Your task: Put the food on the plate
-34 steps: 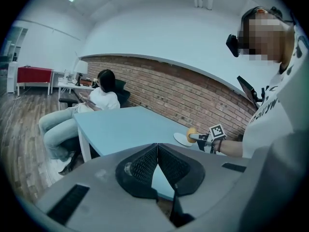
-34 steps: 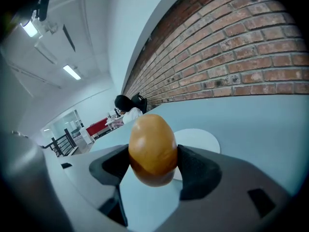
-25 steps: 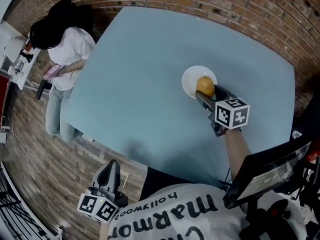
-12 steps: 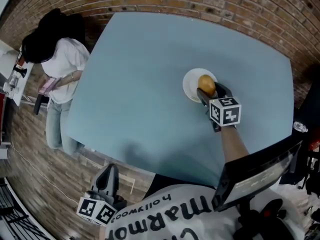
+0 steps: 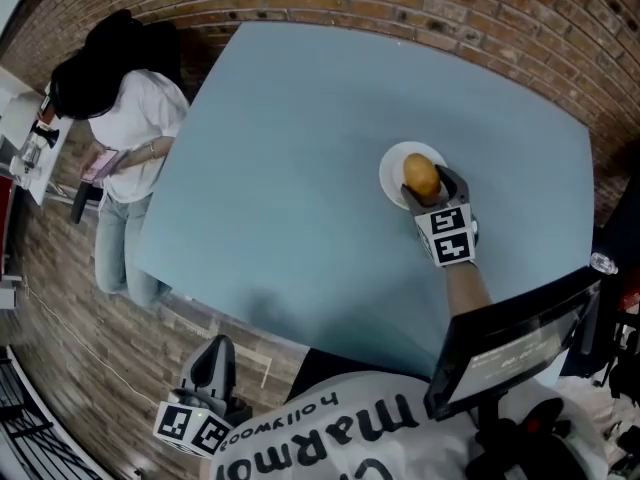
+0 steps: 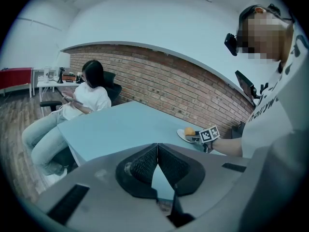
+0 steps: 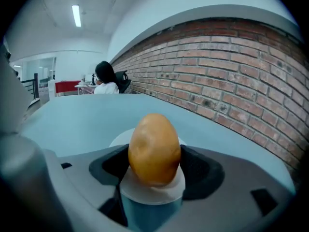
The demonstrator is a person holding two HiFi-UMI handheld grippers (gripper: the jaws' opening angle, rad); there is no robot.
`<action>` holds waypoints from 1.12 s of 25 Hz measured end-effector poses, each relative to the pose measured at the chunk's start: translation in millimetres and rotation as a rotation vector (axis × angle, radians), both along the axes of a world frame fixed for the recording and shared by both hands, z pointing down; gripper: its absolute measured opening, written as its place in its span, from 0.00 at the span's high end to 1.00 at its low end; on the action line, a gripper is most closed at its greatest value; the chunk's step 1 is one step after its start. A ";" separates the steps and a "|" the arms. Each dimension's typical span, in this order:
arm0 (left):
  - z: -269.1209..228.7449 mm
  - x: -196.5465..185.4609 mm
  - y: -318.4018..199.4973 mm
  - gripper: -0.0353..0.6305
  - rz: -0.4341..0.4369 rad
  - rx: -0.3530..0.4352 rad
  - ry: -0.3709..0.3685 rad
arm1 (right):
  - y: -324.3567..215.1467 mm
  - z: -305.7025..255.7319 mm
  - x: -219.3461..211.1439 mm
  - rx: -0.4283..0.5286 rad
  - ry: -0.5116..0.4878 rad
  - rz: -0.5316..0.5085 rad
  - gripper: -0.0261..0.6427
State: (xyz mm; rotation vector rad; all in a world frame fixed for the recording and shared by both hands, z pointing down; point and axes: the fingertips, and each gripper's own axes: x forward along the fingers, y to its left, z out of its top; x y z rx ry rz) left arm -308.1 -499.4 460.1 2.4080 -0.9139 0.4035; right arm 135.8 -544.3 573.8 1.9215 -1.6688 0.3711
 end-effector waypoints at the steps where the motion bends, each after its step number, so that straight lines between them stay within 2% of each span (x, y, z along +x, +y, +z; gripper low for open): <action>1: 0.6 -1.9 -0.2 0.94 -0.006 -0.002 0.000 | 0.1 1.7 -0.1 -0.006 -0.002 -0.001 0.49; 19: 0.0 -10.1 3.8 0.94 -0.011 0.015 0.009 | 4.0 -16.2 2.2 0.040 -0.037 0.033 0.49; 24: -4.0 1.4 7.1 0.94 0.005 0.026 0.018 | 7.2 -44.9 -4.1 0.109 -0.097 0.008 0.49; 28: -9.0 11.4 10.4 0.94 0.025 0.033 0.031 | 12.2 -81.6 -9.0 0.214 -0.127 -0.014 0.49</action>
